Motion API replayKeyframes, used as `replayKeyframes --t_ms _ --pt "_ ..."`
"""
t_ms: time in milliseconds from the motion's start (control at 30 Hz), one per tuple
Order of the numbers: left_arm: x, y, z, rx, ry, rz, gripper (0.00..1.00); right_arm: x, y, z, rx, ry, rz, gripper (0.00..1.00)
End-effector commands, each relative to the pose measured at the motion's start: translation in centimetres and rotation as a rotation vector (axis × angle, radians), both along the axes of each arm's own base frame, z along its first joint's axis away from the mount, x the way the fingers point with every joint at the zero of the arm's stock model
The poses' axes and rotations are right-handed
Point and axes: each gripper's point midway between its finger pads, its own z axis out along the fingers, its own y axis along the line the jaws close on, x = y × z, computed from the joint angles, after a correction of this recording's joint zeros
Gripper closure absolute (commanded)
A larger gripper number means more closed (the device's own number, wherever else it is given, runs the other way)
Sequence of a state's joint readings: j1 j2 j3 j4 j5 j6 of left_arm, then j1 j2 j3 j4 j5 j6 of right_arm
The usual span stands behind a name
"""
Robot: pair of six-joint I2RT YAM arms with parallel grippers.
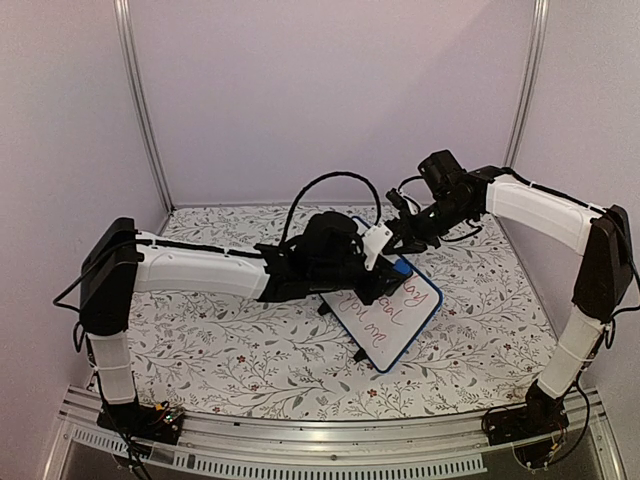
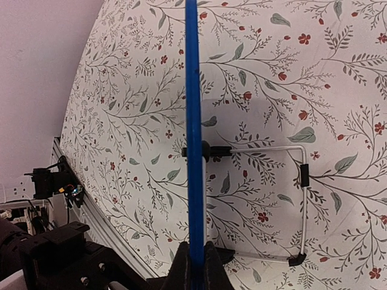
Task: Erase the whiteboard
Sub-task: Erase the whiteboard from the whiteboard stand.
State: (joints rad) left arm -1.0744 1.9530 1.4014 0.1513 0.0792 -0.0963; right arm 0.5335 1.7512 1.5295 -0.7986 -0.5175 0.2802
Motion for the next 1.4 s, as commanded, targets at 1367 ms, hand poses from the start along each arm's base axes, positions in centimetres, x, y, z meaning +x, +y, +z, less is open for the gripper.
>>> replayKeyframes --t_ms 1367 --pt "-1.8 0.4 -3.0 0.055 0.015 -0.019 1.0 -1.3 0.8 -0.3 0.016 0.018 0.01 1.0"
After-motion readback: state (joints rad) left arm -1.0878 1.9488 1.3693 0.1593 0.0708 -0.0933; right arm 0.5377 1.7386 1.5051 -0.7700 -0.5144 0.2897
